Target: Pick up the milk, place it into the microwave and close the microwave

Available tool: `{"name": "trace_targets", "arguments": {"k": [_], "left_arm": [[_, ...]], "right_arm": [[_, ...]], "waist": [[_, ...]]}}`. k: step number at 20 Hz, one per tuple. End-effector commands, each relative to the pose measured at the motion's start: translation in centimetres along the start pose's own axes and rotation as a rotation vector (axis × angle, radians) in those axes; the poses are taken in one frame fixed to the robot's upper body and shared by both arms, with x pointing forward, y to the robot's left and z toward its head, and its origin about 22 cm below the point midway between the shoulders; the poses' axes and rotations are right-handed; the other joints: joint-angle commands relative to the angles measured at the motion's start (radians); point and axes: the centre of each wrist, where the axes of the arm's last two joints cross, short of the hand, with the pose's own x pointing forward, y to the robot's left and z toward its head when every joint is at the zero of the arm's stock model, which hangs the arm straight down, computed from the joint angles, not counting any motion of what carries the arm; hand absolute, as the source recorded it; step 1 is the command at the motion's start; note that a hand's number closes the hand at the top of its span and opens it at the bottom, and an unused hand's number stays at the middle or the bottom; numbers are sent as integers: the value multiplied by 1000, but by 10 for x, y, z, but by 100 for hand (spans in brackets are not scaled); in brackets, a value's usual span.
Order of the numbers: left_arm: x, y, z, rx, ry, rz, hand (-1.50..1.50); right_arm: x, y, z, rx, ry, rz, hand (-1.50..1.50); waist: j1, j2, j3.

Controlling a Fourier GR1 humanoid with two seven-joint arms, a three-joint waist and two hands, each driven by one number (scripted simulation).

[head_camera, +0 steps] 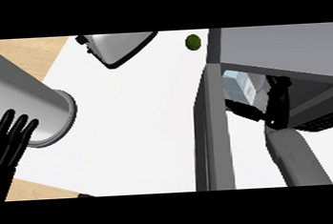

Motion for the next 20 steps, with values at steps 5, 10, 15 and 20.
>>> {"name": "trace_targets", "arguments": {"k": [5, 10, 15, 20], "left_arm": [[-3, -8, -8, -4, 4, -7, -150], [-8, -15, -8, -10, 12, 2, -150], [-8, -19, -11, -5, -3, 6, -150], [-8, -28, -14, 10, 16, 9, -150]], "right_arm": [[-14, 15, -34, 37, 285, -10, -150], [-18, 12, -40, 50, 299, -5, -150], [-18, 18, -47, 111, 306, -52, -150], [-19, 24, -38, 107, 329, -95, -150]], "waist": [[-7, 28, 1], [-19, 24, 2], [-32, 19, 2], [-62, 12, 4]]}}
